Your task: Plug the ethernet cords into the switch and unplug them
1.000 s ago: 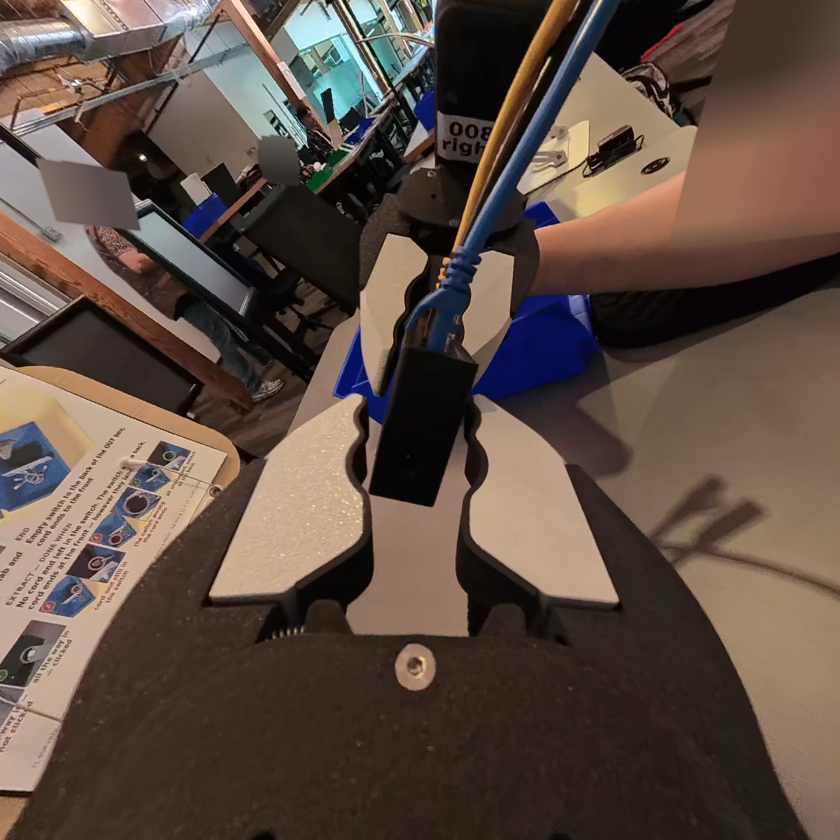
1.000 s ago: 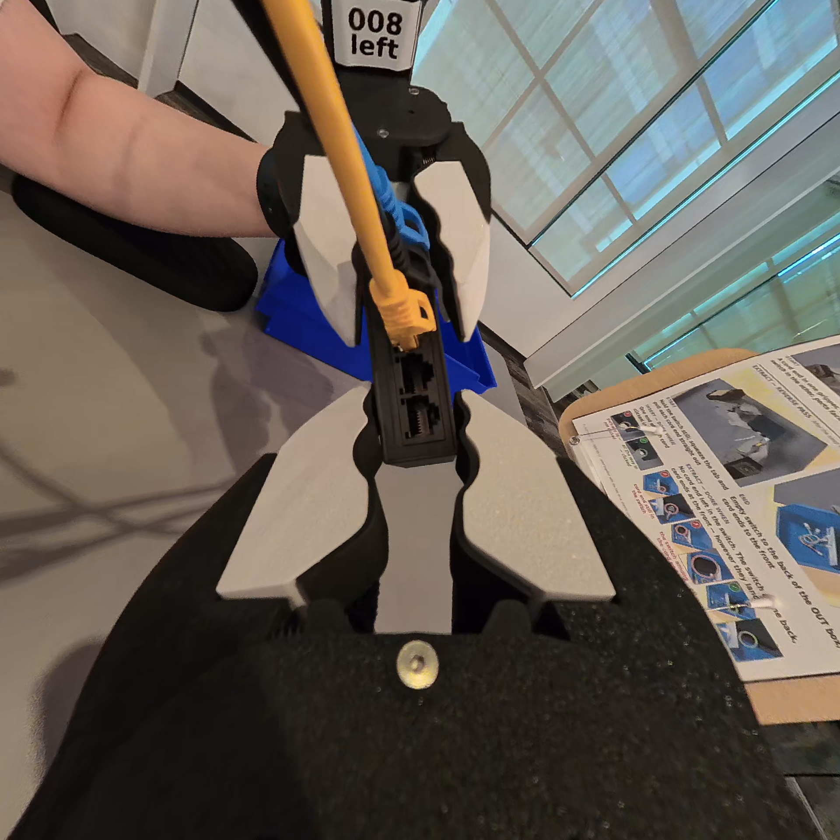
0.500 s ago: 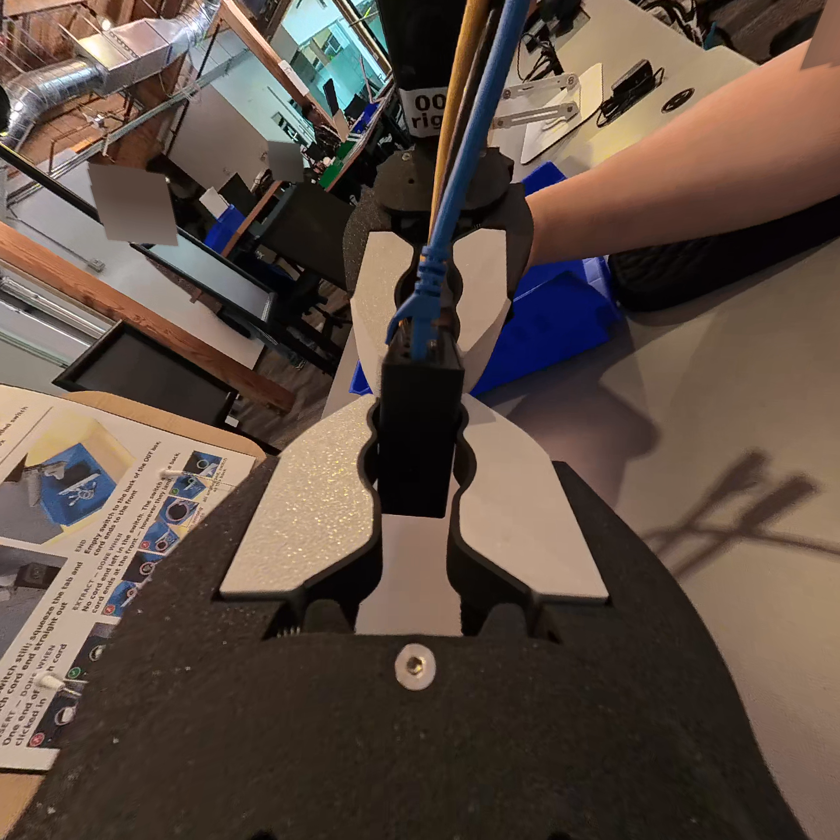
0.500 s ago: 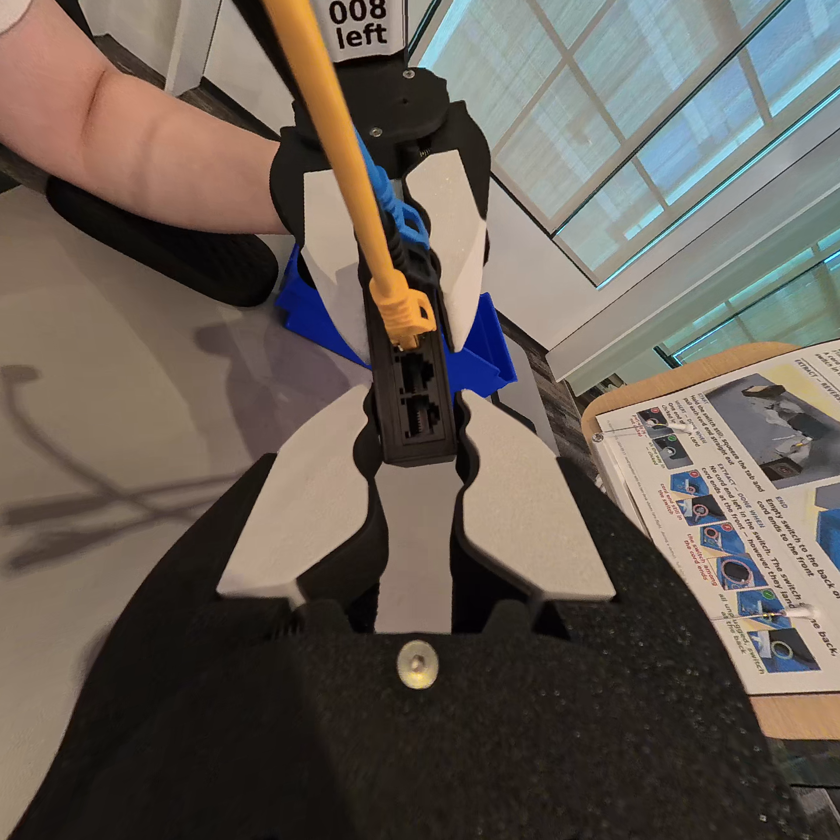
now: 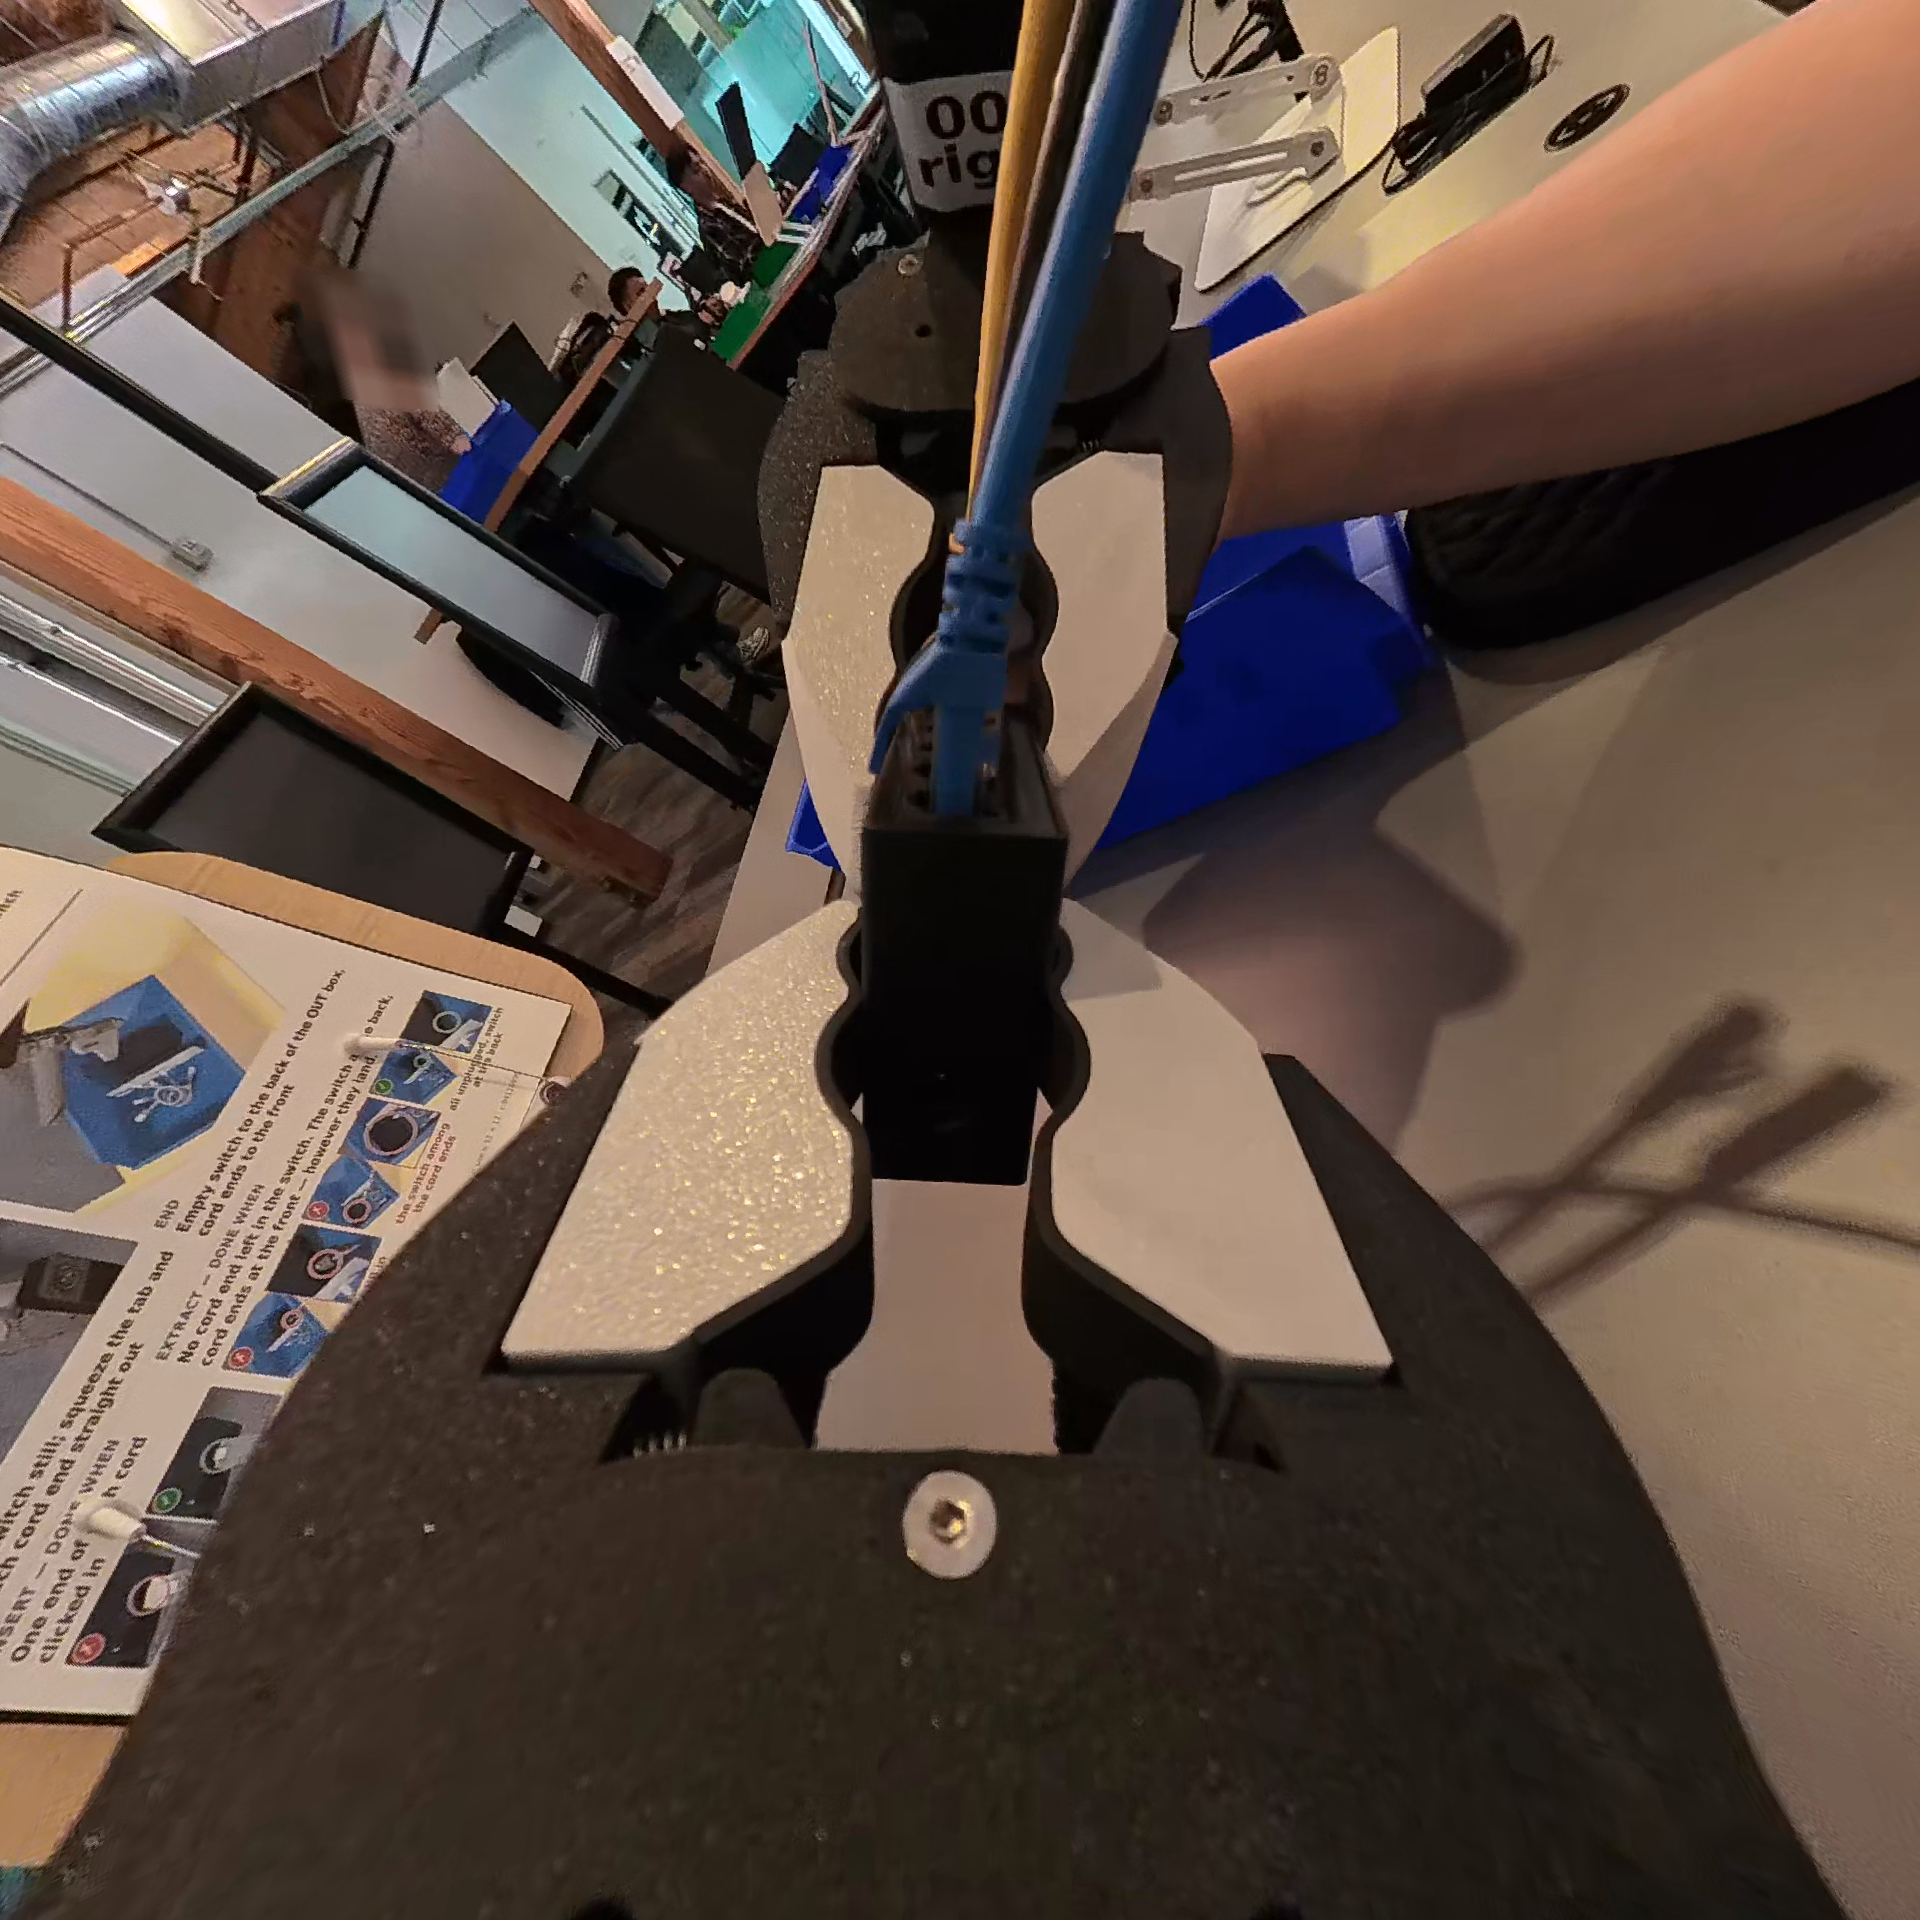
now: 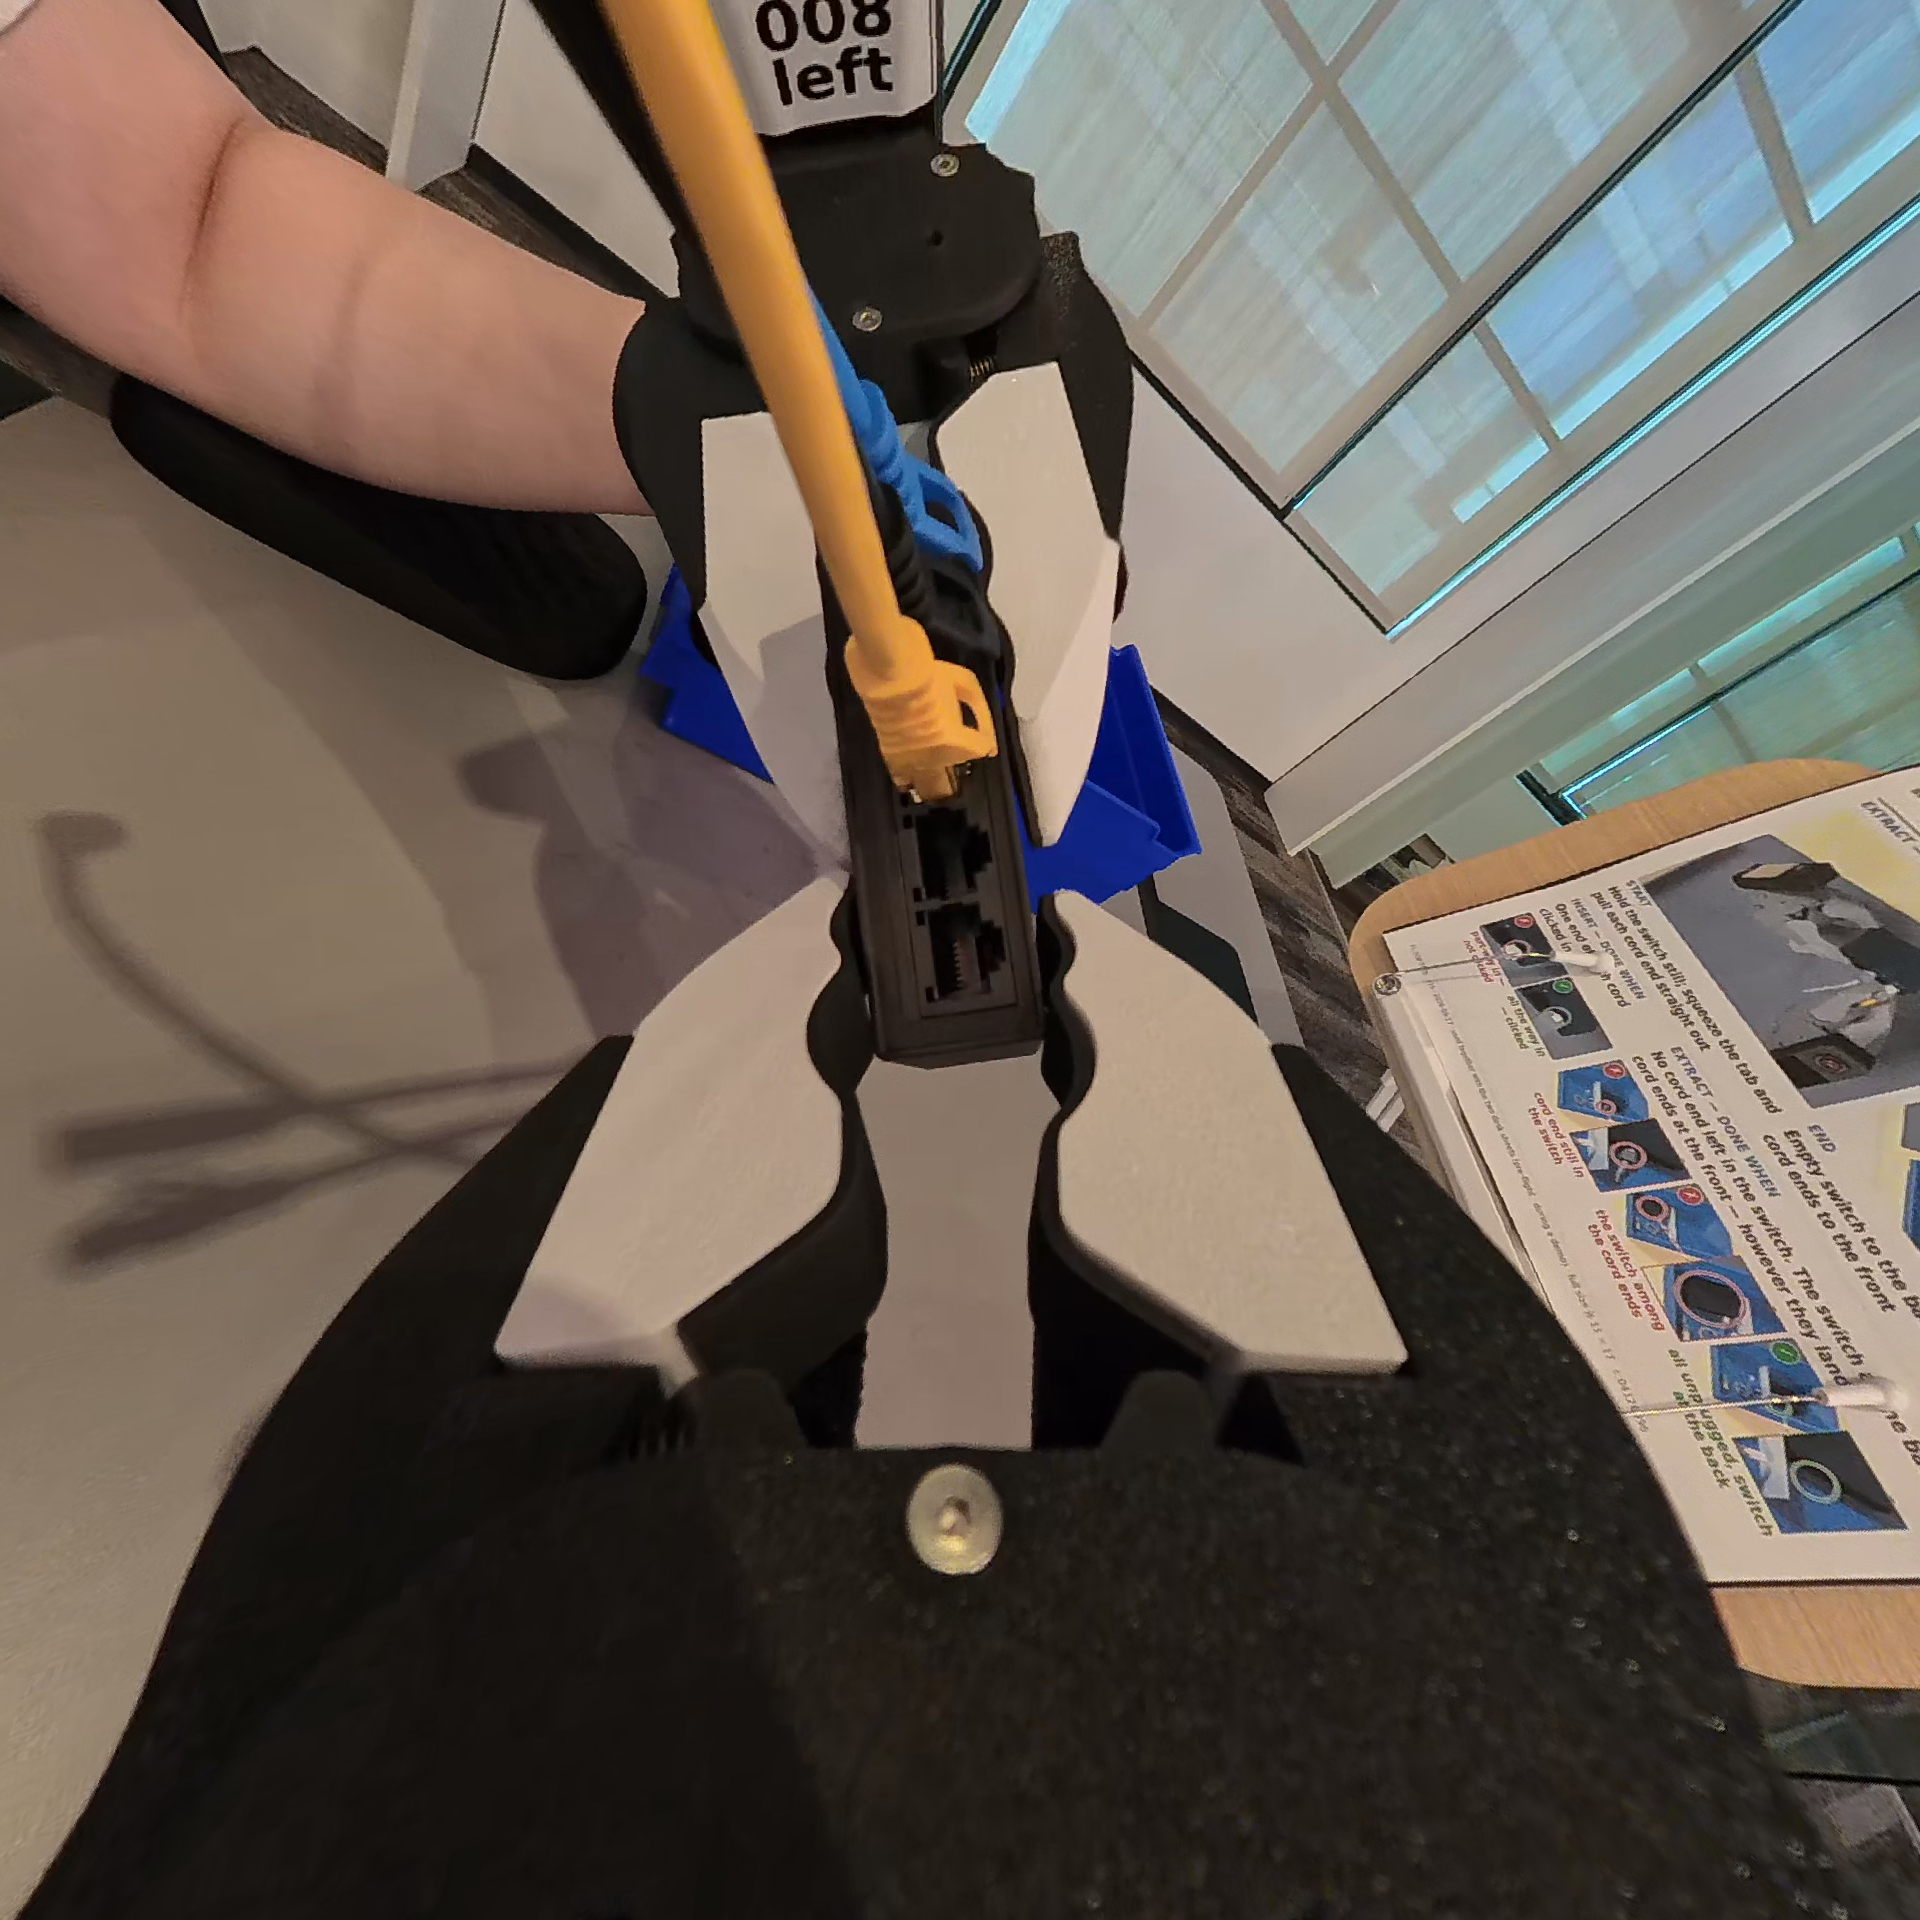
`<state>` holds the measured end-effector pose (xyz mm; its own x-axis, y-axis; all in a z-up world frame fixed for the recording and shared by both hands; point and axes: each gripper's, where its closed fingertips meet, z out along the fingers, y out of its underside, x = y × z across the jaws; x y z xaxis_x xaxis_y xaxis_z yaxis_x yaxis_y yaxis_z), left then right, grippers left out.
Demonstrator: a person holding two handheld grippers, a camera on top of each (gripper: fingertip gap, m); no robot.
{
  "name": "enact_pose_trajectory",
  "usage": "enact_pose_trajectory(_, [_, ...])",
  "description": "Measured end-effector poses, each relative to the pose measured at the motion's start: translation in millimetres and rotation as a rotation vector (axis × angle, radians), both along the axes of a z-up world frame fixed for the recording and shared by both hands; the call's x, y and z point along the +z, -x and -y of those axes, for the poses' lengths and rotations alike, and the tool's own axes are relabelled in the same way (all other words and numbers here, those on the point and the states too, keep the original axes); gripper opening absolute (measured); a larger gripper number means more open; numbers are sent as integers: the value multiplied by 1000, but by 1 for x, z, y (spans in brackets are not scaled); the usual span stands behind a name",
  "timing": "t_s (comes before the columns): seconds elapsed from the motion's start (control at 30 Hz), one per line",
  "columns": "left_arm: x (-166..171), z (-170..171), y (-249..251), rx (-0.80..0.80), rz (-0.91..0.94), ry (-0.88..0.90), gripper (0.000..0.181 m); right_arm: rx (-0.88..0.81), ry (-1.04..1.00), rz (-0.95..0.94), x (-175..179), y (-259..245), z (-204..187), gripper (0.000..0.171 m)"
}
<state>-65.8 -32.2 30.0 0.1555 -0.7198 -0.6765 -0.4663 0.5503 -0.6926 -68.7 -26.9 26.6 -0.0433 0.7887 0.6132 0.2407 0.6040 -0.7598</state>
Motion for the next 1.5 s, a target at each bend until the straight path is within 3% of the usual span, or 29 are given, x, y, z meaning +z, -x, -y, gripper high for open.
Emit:
enact_pose_trajectory(0.37, [5,2,0,21,-10,-14,29,-7,25,-41,7,-1,-1,38])
enact_pose_trajectory(0.43, [4,2,1,26,-11,-9,29,-5,5,-12,3,-1,1,28])
enact_pose_trajectory(0.9, [4,2,-1,30,-12,-52,29,17,62,-9,2,-1,2,30])
enact_pose_trajectory(1.0, [7,-3,4,70,-27,-90,28,-19,81,-46,10,-12,-8,38])
enact_pose_trajectory(1.2, [6,-15,15,125,-45,-115,28,-55,106,-128,33,-38,-16,36])
enact_pose_trajectory(1.33, [8,-11,12,110,-28,-118,28,-91,92,-17,13,-24,-18,48])
enact_pose_trajectory(1.5, [22,5,8,47,28,-109,29,-83,15,-13,10,-6,-9,46])
